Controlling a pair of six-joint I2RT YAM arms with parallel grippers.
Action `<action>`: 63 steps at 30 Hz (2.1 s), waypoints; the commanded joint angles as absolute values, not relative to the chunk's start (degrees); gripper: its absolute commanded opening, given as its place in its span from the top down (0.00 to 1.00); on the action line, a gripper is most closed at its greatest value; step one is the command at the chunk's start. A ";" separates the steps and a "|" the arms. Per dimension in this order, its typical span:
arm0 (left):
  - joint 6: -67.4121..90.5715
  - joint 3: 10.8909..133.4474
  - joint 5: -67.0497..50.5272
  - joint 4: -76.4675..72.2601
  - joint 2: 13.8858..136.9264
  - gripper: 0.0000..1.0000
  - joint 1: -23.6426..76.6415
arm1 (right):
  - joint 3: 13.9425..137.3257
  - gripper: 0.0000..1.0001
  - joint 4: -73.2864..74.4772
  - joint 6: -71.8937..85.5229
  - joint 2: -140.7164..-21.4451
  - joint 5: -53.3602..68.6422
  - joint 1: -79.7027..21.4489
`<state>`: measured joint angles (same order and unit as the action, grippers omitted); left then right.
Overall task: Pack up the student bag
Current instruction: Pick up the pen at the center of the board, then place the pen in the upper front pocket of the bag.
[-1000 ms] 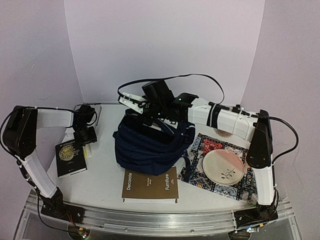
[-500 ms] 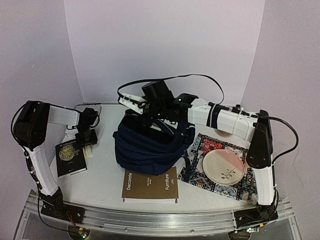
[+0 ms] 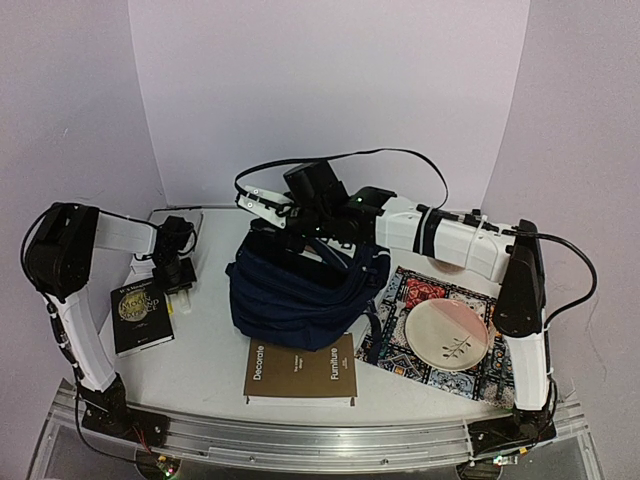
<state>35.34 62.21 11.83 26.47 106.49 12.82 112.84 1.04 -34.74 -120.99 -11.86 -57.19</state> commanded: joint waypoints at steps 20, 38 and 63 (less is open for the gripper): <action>45.80 46.16 -23.46 18.21 74.90 0.97 14.89 | 115.60 1.00 -5.01 -34.28 -120.39 -12.55 -57.65; 60.98 50.92 -27.49 5.44 67.75 0.97 31.17 | 115.93 1.00 -5.01 -34.15 -120.37 -12.73 -57.92; 74.85 58.39 -8.61 -8.97 83.58 0.86 35.85 | 115.99 1.00 -5.01 -33.74 -119.89 -12.31 -58.24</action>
<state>72.81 53.74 -13.22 -4.20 80.67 35.17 112.86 0.70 -34.52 -120.99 -11.97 -57.32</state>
